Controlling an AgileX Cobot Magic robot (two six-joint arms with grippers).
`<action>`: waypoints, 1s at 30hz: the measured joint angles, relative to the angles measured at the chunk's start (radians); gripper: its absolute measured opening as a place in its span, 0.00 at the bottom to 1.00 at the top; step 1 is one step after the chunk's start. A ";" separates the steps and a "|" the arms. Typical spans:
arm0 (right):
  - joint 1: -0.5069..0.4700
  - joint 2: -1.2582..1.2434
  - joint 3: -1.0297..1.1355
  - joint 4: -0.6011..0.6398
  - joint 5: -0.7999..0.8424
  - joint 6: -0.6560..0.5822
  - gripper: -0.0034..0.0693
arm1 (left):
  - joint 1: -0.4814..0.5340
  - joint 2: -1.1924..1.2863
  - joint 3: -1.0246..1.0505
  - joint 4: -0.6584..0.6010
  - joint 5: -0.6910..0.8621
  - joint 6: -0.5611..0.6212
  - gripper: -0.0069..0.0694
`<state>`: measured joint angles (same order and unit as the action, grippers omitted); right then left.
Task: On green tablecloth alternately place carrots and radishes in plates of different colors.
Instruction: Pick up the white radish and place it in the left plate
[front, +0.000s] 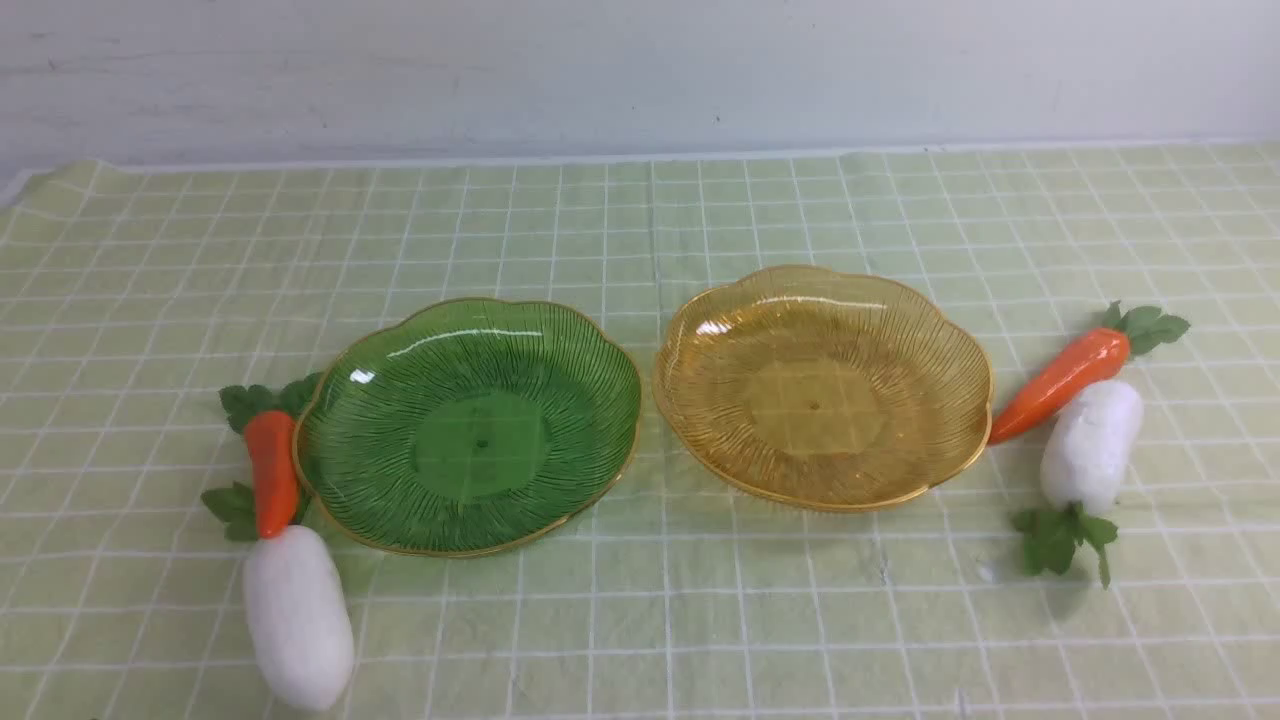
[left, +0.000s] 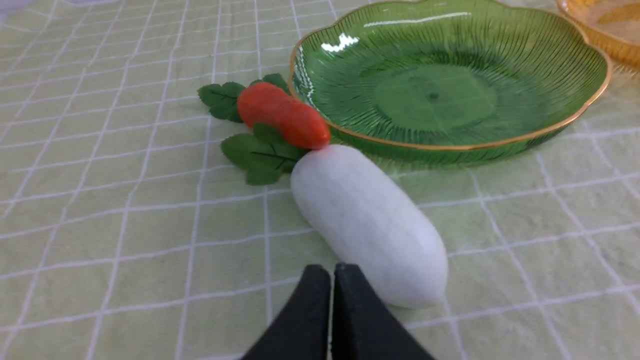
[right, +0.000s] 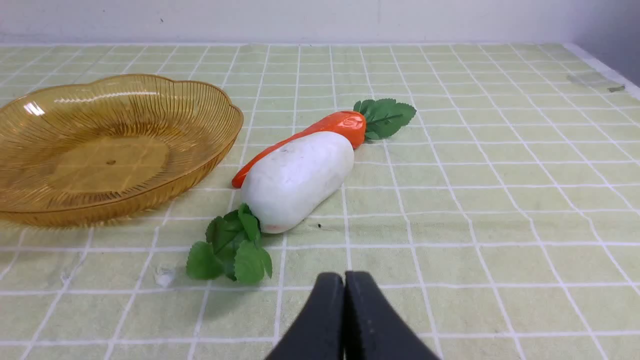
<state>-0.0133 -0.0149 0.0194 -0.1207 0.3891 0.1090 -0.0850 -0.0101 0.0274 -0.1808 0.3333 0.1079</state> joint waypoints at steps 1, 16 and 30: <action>0.000 0.000 0.000 0.000 0.000 0.000 0.03 | 0.000 0.000 0.001 -0.012 -0.004 0.000 0.08; 0.000 0.000 0.000 -0.001 0.000 0.000 0.03 | 0.000 0.000 0.001 -0.807 -0.449 -0.030 0.08; 0.000 0.000 0.000 0.004 -0.002 0.000 0.03 | 0.000 0.478 -0.636 -0.674 0.069 0.424 0.08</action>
<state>-0.0133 -0.0149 0.0194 -0.1166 0.3869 0.1090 -0.0850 0.4683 -0.6090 -0.8547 0.4020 0.5319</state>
